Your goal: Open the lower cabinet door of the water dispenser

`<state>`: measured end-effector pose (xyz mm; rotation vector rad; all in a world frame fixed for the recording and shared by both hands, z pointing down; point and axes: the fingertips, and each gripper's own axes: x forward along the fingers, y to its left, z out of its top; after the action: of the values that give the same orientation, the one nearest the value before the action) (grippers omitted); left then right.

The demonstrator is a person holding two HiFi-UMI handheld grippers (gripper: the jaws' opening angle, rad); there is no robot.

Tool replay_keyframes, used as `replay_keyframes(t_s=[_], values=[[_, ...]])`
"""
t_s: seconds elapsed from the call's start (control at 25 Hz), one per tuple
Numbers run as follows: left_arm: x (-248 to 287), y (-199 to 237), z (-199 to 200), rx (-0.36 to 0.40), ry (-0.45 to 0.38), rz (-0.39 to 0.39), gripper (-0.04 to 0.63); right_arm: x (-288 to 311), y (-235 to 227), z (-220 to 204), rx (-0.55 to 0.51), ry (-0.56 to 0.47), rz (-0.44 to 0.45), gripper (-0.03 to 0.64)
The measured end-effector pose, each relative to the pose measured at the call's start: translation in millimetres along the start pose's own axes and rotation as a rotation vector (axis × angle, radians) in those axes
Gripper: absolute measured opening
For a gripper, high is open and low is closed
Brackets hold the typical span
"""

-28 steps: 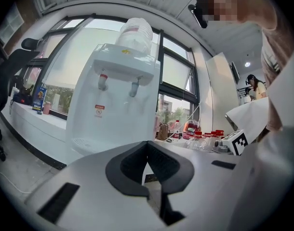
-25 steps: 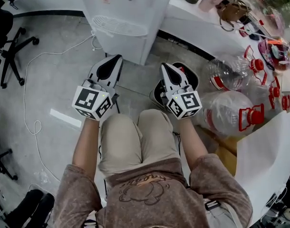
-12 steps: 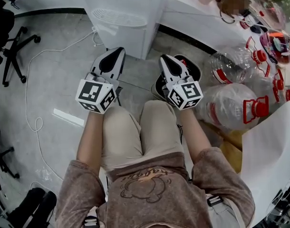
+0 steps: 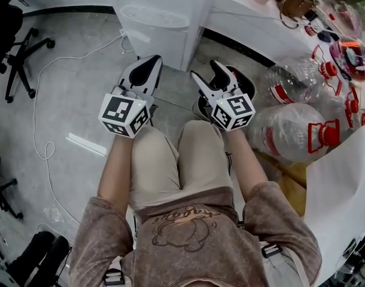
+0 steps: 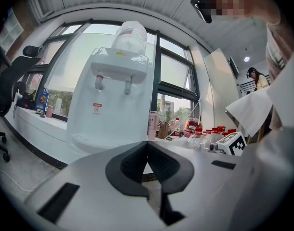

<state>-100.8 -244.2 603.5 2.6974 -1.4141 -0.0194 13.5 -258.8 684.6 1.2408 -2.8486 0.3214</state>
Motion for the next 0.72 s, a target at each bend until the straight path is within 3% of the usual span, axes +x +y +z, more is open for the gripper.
replay_keyframes(t_s=[0.72], values=[[2.9,0.0,-6.9,0.019,0.024,-0.005,0.012,77.3,-47.3,-21.5,-0.063,0.080,-0.018,0.308]])
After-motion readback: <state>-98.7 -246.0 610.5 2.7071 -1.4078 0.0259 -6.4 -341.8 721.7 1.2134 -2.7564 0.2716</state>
